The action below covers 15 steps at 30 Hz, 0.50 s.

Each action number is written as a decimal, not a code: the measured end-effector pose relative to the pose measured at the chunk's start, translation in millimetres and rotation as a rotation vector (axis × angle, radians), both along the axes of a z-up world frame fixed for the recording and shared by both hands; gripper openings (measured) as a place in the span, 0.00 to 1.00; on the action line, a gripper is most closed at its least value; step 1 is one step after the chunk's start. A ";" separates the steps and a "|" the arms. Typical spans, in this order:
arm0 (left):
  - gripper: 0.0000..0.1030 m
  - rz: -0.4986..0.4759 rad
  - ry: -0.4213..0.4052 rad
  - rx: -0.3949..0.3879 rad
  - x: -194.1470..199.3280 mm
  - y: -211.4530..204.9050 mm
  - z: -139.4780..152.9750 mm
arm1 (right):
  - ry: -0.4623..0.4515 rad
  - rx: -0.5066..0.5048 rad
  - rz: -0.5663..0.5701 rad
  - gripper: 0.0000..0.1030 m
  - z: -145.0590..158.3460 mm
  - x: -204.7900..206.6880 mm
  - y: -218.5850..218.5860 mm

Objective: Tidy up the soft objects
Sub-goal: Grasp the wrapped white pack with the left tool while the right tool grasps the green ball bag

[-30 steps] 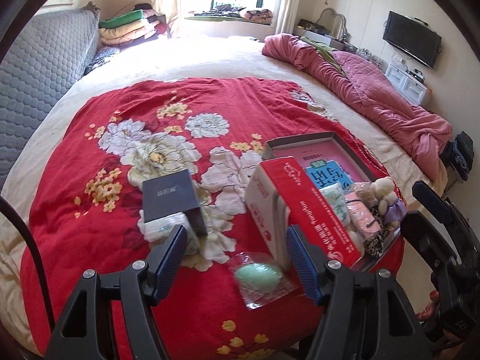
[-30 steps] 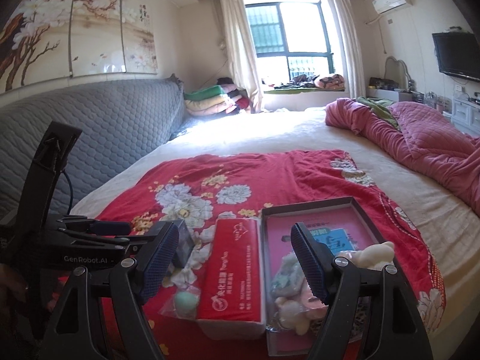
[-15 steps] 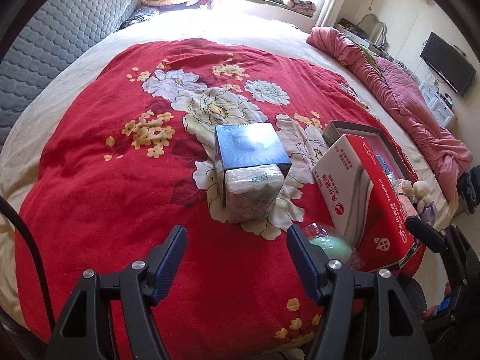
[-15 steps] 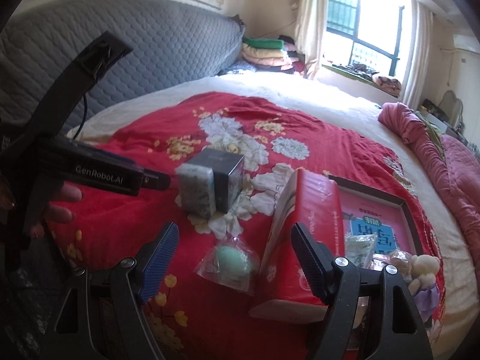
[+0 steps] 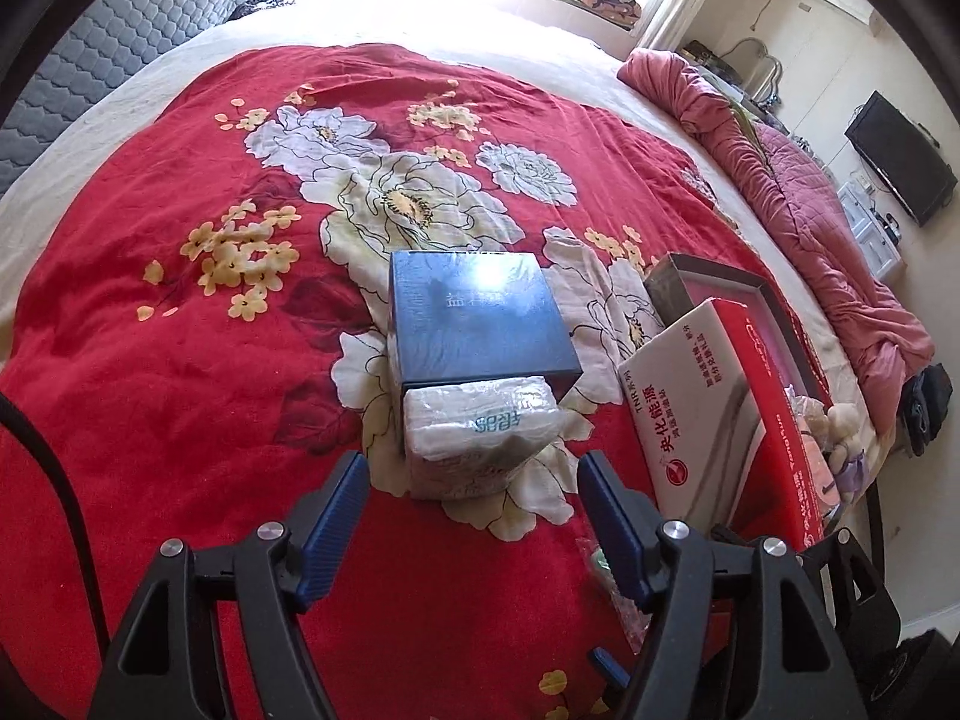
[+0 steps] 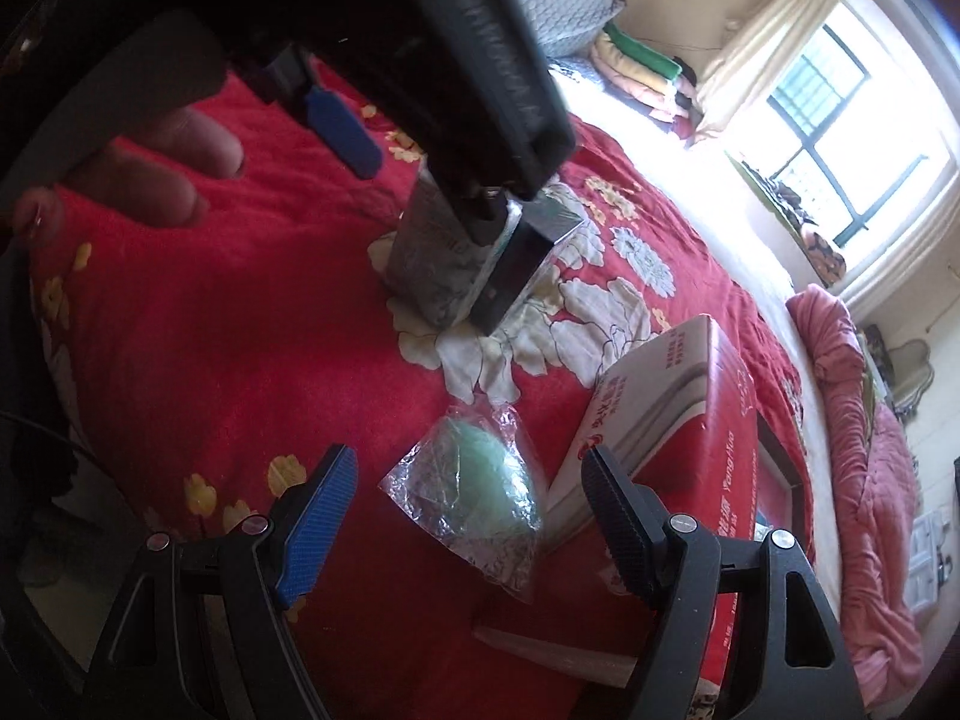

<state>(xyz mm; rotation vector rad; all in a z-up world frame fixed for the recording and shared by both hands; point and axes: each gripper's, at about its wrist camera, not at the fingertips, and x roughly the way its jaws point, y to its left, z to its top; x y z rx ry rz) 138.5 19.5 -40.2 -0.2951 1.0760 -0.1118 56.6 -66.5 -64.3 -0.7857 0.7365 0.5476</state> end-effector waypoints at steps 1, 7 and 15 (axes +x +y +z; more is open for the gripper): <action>0.69 0.000 0.007 0.003 3.4 -1.8 -2.2 | -0.003 -0.020 0.013 0.76 -3.6 0.7 1.6; 0.69 0.009 0.049 0.028 20.8 -8.8 -16.0 | -0.050 -0.130 0.053 0.76 -21.9 10.0 10.8; 0.60 0.019 0.070 -0.017 27.5 -3.0 -28.6 | -0.071 -0.210 0.064 0.70 -39.8 30.9 15.2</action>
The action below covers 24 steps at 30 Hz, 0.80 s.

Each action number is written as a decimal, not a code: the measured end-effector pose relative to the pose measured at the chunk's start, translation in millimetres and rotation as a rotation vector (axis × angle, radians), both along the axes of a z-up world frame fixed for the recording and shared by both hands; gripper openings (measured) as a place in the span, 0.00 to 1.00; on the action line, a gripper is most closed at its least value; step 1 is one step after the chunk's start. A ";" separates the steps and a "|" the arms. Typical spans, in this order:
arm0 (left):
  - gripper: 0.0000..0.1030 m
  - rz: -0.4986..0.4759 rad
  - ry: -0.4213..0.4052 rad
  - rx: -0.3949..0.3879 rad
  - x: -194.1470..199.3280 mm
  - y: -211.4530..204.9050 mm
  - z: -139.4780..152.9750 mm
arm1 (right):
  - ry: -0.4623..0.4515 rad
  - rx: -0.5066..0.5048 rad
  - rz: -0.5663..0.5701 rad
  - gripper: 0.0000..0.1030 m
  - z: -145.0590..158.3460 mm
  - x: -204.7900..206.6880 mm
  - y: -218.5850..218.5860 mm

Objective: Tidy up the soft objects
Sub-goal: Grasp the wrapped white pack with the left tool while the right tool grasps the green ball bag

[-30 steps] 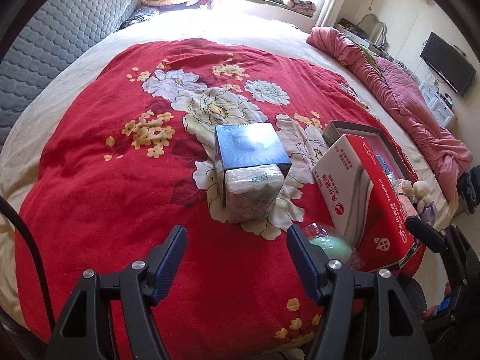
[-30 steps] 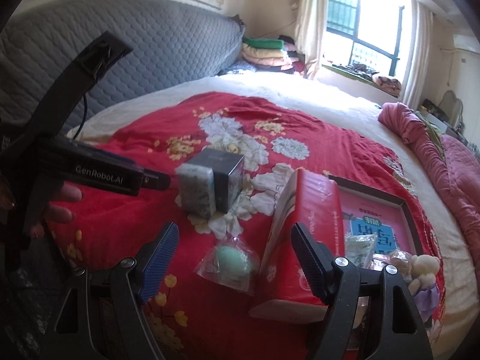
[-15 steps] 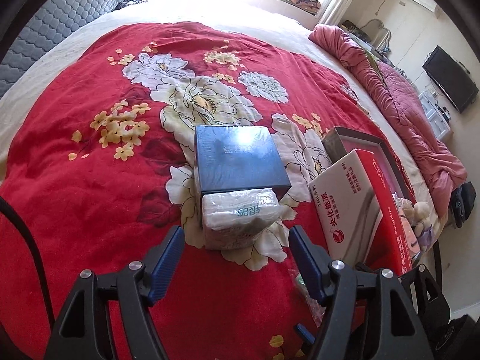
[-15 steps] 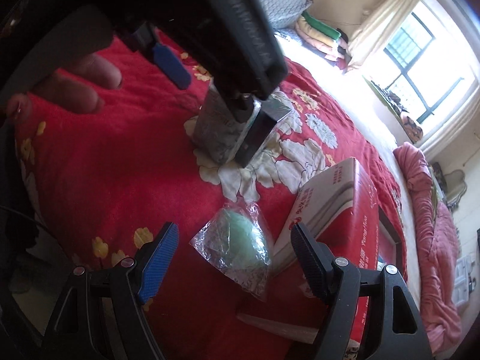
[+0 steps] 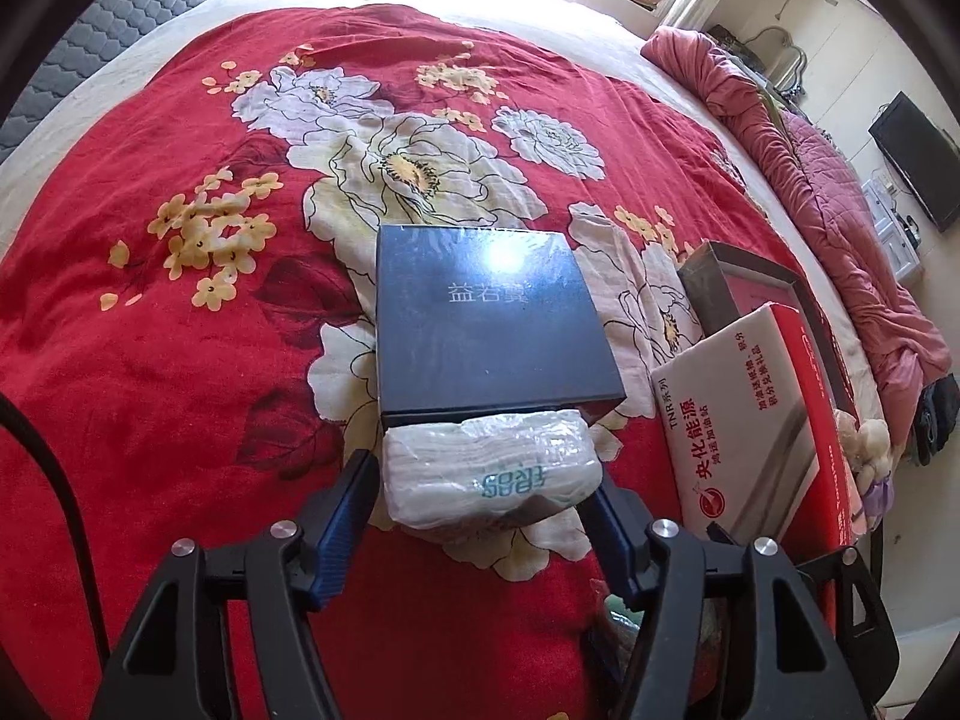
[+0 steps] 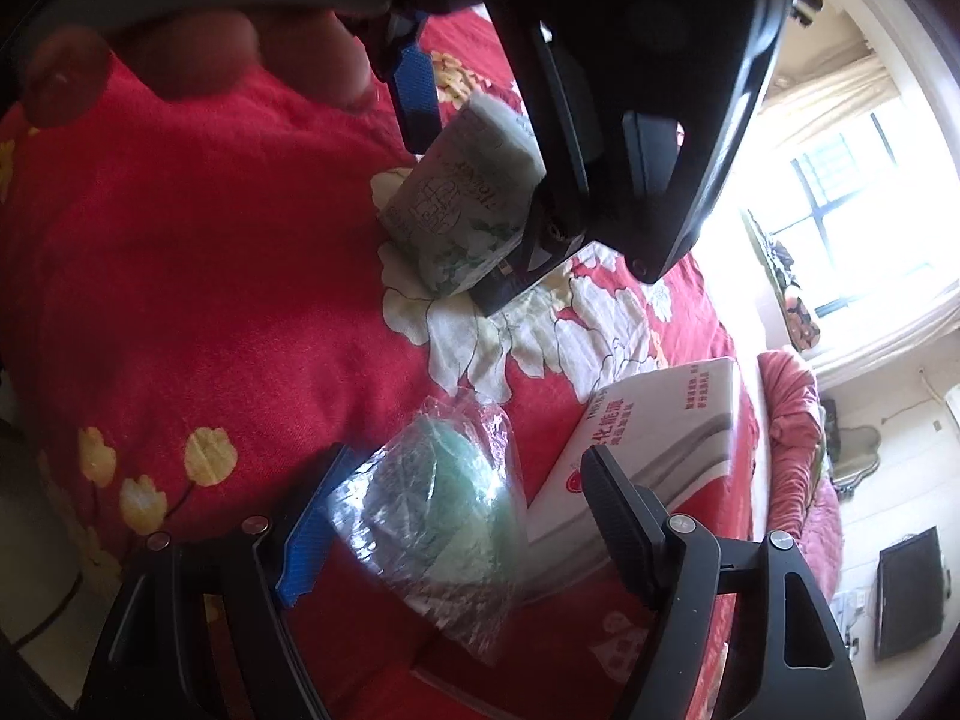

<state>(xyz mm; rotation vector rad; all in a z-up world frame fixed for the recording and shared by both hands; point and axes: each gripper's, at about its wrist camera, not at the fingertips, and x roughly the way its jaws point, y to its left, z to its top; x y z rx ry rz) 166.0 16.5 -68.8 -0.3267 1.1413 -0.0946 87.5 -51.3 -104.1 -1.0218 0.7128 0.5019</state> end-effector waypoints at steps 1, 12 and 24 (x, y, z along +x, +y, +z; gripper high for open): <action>0.56 0.000 0.003 0.000 0.6 0.5 -1.9 | 0.008 0.002 -0.012 0.65 -1.8 4.5 -0.7; 0.42 0.060 -0.025 -0.072 -9.7 19.5 -1.5 | -0.041 0.175 -0.033 0.40 22.1 21.8 -22.2; 0.42 -0.014 -0.212 0.028 -54.8 2.4 72.9 | -0.013 0.791 -0.197 0.40 123.7 42.7 -105.5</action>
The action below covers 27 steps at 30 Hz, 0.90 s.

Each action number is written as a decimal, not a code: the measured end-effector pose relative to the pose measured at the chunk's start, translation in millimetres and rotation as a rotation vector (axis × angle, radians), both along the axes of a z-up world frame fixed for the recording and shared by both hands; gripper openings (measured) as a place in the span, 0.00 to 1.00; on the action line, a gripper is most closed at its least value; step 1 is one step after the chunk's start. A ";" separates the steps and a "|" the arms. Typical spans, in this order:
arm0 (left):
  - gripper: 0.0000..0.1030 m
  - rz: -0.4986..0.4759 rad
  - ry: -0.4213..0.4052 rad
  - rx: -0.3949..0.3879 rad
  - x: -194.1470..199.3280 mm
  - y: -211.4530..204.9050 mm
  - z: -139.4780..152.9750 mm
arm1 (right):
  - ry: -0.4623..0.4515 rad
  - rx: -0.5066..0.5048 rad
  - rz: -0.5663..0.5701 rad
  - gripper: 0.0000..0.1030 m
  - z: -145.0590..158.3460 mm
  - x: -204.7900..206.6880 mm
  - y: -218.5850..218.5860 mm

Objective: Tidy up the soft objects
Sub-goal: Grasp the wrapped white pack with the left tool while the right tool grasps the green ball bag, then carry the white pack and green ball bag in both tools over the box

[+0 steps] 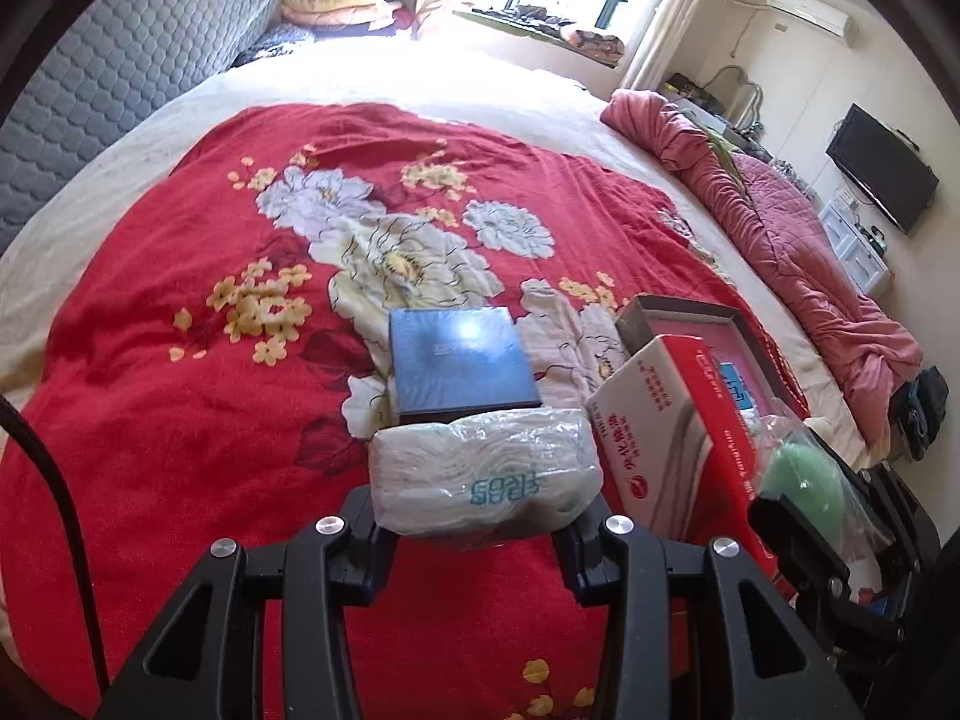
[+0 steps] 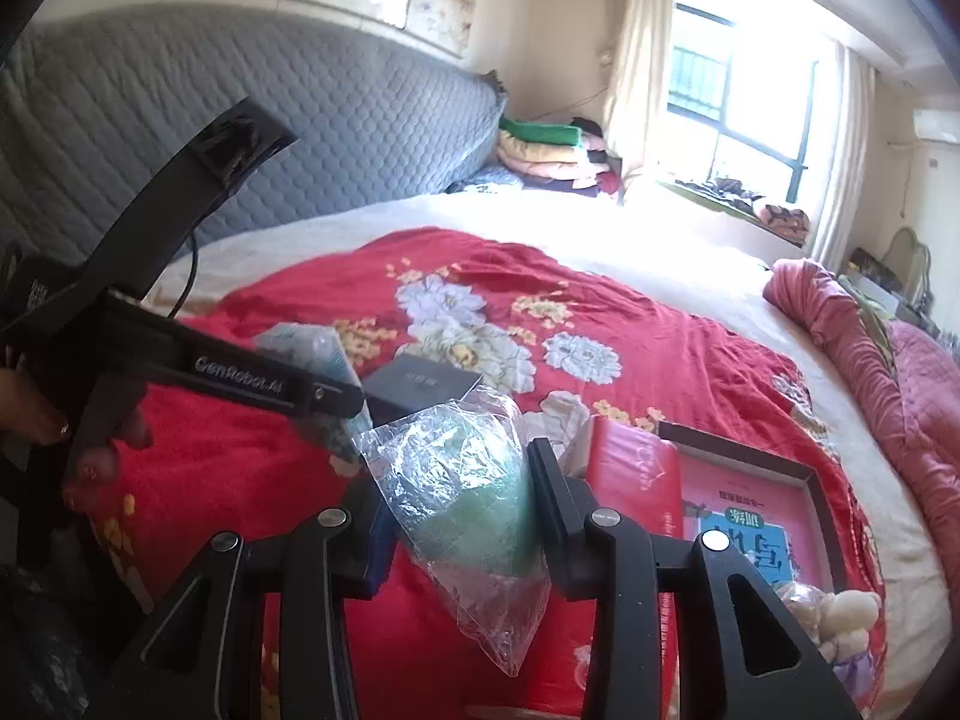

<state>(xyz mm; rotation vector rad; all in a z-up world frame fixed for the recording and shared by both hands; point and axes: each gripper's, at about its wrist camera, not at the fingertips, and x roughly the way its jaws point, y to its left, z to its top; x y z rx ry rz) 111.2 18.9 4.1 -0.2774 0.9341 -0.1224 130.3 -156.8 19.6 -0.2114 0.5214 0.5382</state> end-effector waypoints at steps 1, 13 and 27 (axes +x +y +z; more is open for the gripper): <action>0.42 -0.011 -0.013 0.006 -1.6 -5.7 6.7 | -0.003 0.023 -0.020 0.40 3.3 -9.6 -2.6; 0.42 -0.187 -0.129 0.064 -5.9 -99.9 65.1 | -0.020 0.186 -0.232 0.40 34.4 -42.8 -87.2; 0.42 -0.340 -0.144 0.129 2.8 -190.7 70.5 | -0.024 0.261 -0.403 0.40 38.6 -57.1 -165.8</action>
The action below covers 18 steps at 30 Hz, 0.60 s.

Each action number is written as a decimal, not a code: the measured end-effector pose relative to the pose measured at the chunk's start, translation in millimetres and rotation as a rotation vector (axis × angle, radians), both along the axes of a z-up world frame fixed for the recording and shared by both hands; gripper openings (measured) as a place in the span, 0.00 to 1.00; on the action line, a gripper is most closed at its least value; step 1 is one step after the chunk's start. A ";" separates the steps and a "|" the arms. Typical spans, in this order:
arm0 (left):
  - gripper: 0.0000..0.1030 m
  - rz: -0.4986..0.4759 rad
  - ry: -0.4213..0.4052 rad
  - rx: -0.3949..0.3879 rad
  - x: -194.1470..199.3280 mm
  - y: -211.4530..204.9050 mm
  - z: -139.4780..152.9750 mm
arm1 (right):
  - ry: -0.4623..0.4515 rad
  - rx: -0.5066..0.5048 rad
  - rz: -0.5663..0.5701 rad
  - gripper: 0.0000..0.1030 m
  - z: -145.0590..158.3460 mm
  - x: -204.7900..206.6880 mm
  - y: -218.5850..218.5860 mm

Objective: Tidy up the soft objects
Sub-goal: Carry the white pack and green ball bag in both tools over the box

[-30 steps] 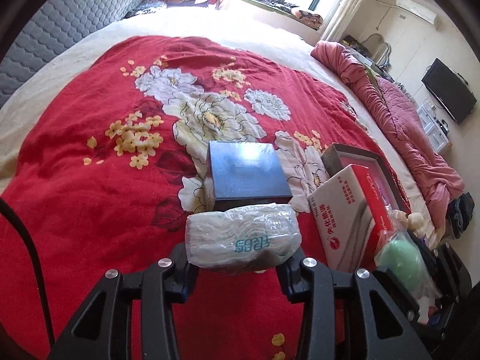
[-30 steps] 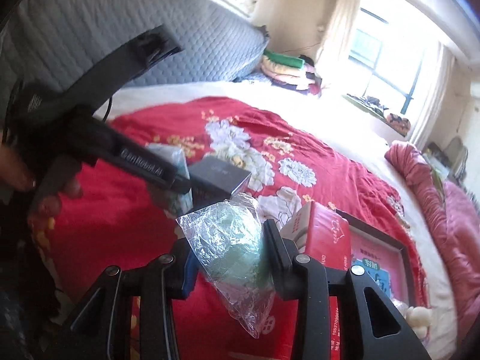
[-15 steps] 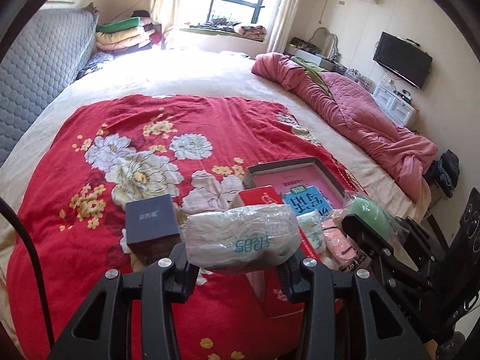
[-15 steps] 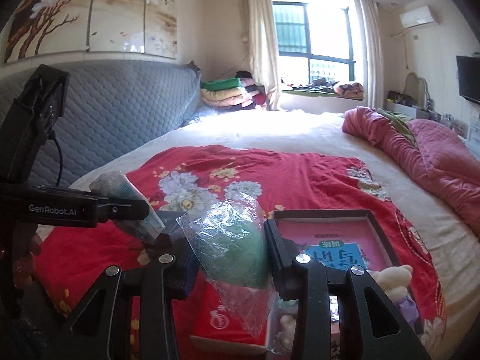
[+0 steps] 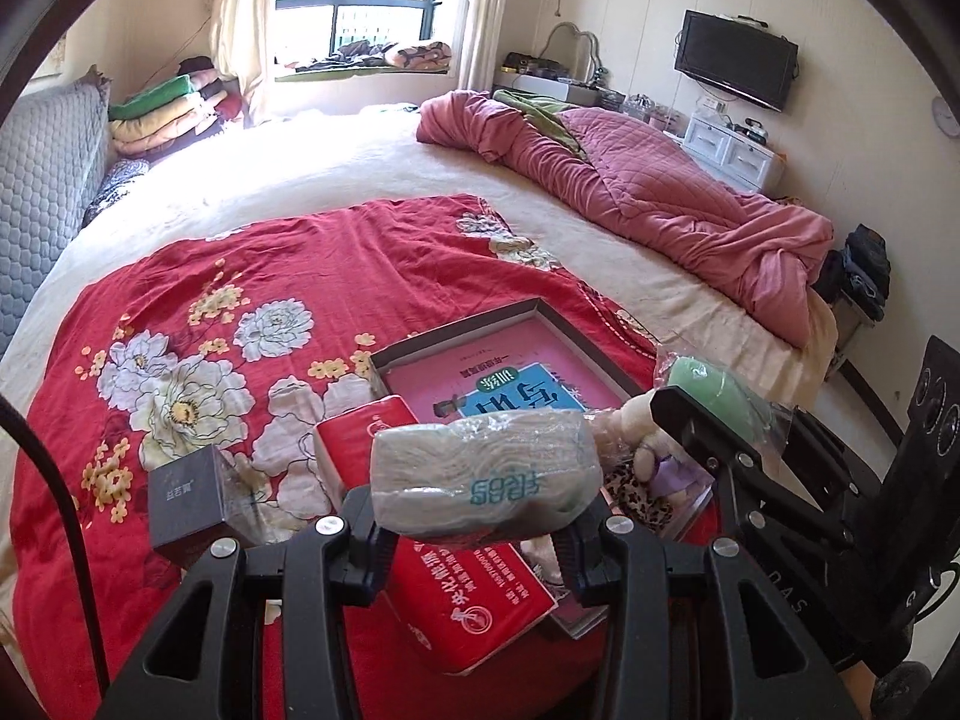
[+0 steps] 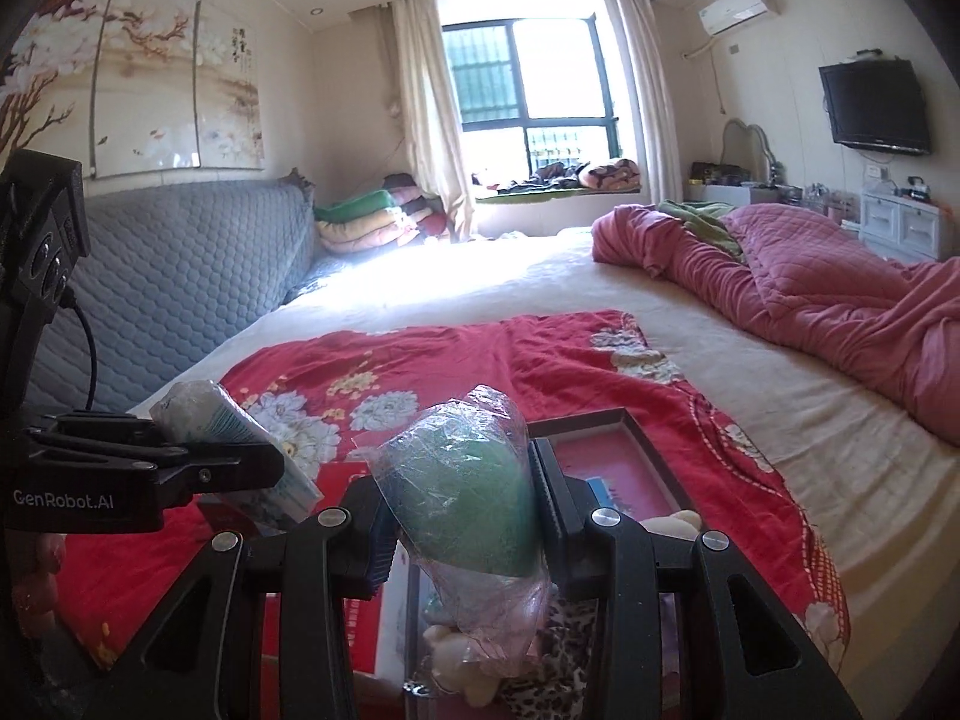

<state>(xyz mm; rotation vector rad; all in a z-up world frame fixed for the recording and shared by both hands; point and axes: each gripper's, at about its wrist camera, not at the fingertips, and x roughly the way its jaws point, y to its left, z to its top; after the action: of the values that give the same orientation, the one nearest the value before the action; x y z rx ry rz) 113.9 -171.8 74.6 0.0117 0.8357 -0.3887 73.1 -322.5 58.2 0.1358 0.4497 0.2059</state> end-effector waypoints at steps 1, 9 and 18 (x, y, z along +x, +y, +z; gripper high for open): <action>0.42 -0.008 0.006 0.005 1.8 -4.8 -2.1 | 0.004 0.005 -0.010 0.40 -1.5 -0.5 -4.0; 0.42 -0.066 0.055 0.017 13.2 -35.3 -24.0 | 0.059 0.053 -0.062 0.40 -18.4 3.5 -29.5; 0.42 -0.133 0.137 0.046 26.9 -64.5 -57.7 | 0.165 0.107 -0.060 0.40 -44.8 15.0 -44.3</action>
<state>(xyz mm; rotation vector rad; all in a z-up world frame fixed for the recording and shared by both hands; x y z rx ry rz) 140.8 -236.2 17.0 0.0843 0.9820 -0.4998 88.1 -366.8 13.4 0.2725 0.5980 0.1601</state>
